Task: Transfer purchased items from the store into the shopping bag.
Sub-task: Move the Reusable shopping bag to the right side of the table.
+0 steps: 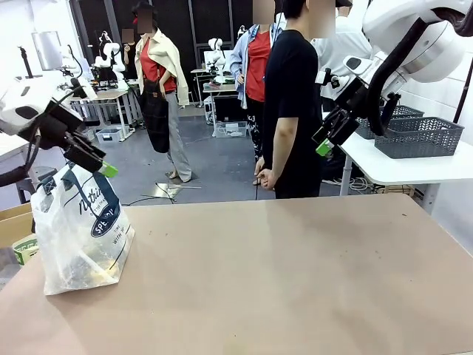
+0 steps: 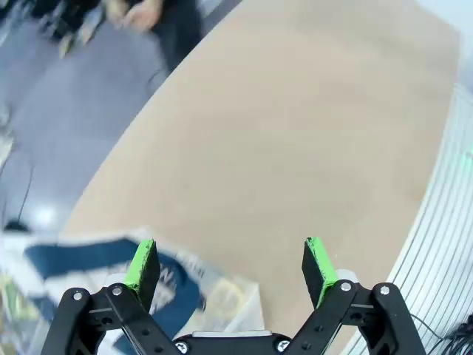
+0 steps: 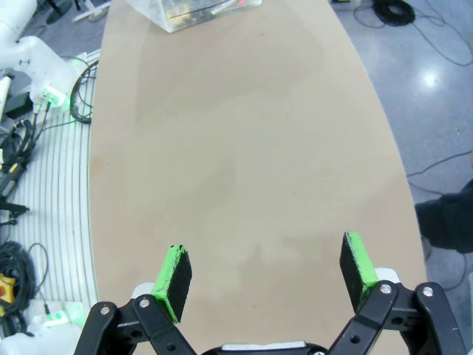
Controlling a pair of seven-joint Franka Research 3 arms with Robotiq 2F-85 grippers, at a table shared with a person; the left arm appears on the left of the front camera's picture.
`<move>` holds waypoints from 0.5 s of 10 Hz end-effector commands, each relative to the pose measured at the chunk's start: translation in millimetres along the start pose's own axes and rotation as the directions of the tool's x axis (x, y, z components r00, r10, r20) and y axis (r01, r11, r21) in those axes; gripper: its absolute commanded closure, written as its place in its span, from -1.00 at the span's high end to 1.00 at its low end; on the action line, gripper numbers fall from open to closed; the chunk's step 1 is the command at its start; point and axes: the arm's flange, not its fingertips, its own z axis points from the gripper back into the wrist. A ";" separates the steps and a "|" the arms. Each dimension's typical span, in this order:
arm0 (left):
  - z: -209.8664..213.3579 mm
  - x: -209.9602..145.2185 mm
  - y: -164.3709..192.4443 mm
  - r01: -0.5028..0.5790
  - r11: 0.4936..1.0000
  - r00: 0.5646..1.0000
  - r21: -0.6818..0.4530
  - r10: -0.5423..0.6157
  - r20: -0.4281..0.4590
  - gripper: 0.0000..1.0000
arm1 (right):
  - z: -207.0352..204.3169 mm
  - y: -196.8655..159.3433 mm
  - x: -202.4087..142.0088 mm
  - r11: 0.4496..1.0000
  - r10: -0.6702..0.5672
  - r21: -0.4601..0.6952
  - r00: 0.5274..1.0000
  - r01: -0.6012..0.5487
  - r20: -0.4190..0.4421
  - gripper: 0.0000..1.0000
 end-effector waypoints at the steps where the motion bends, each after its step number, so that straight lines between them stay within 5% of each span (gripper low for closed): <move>1: -11.1 1.6 18.3 0.119 0.975 0.982 -0.186 -0.087 0.170 1.00 | -0.6 0.6 -0.7 1.000 -0.002 0.005 1.000 0.003 -0.009 1.00; 5: -40.5 23.6 18.7 0.261 0.933 0.932 -0.250 -0.176 0.316 1.00 | -0.6 0.6 -0.7 1.000 -0.002 0.005 1.000 0.003 -0.009 1.00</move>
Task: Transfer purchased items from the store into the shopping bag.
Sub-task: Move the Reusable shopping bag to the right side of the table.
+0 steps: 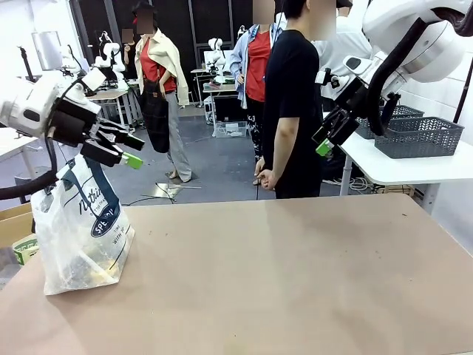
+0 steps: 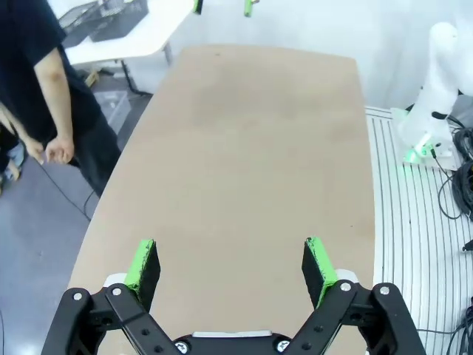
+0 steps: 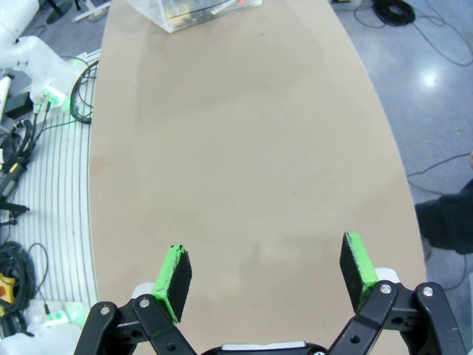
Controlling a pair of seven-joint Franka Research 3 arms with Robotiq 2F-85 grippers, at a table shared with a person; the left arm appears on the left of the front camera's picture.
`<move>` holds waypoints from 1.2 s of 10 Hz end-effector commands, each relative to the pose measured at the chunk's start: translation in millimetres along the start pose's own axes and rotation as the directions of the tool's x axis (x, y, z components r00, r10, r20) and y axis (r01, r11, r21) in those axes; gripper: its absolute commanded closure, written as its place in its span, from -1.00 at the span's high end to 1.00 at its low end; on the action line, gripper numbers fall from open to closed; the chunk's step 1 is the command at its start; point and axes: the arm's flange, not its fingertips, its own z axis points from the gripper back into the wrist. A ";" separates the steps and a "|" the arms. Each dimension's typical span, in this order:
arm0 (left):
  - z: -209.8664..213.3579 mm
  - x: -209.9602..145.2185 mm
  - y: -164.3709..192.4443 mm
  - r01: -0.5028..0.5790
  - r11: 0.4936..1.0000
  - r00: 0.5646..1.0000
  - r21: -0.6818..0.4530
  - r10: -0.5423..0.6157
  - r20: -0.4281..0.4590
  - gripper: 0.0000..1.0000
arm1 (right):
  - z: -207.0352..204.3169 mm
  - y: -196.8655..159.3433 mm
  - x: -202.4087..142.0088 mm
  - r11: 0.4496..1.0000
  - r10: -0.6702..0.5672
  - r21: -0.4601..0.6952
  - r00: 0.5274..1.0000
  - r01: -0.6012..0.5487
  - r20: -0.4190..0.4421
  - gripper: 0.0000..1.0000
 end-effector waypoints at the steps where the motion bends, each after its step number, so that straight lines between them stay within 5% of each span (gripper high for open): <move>1: -6.7 -2.7 19.1 0.021 1.000 1.000 -0.005 -0.021 -0.020 1.00 | -0.4 0.5 -0.8 1.000 -0.003 0.004 1.000 0.003 -0.008 1.00; 12: -6.4 -2.1 7.3 0.007 1.000 1.000 -0.015 -0.007 -0.001 1.00 | -0.4 0.5 -0.8 1.000 -0.003 0.004 1.000 0.003 -0.008 1.00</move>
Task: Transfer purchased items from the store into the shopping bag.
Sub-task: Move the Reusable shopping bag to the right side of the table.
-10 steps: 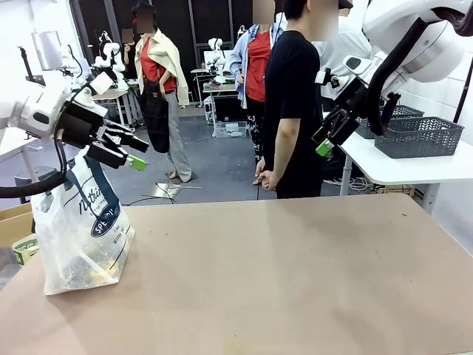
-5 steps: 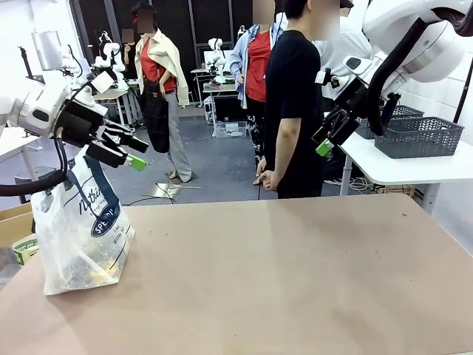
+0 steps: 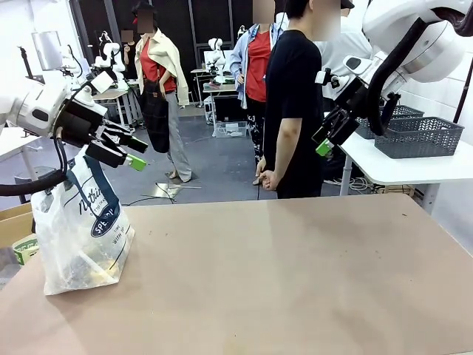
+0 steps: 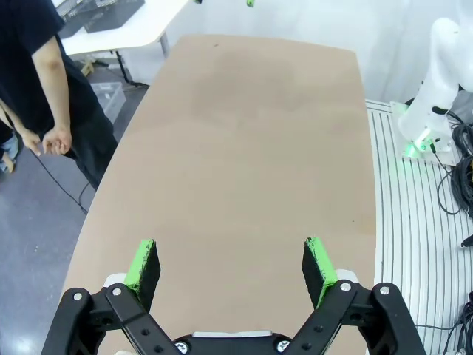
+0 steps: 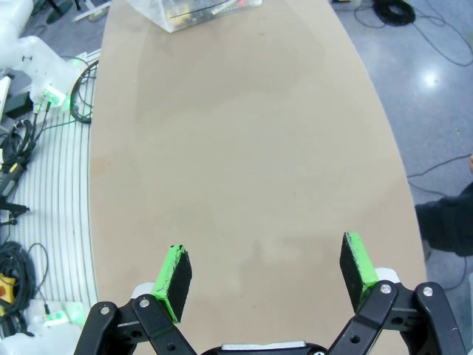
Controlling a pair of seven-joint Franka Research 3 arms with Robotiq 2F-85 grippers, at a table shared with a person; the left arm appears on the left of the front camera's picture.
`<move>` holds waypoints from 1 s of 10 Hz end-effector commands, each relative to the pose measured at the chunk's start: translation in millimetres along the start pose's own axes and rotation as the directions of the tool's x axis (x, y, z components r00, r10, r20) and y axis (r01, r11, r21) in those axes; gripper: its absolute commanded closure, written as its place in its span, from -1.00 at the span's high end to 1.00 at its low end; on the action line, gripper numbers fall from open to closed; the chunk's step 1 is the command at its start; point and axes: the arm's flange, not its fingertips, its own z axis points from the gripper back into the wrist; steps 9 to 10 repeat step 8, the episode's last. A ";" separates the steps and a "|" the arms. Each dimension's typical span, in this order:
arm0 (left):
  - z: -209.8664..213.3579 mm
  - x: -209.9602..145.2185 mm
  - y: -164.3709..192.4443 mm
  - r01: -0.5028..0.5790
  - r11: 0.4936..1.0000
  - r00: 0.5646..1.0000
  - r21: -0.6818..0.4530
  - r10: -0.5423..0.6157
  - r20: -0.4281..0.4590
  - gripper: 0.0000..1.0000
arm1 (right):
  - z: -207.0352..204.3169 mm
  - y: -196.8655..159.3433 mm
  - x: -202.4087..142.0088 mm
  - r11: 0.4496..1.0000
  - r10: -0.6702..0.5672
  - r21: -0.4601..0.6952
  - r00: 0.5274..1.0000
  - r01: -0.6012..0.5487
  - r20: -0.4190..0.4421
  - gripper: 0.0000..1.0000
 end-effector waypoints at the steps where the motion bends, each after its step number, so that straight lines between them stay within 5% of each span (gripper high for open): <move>1: 0.2 -2.6 -0.5 0.022 1.000 0.999 -0.004 -0.022 0.036 1.00 | -0.4 0.5 -0.9 1.000 -0.003 0.004 1.000 0.003 -0.009 1.00; 10: 0.2 -2.6 -0.5 0.022 1.000 0.999 -0.004 -0.022 0.036 1.00 | -0.4 0.5 -0.9 1.000 -0.003 0.004 1.000 0.003 -0.009 1.00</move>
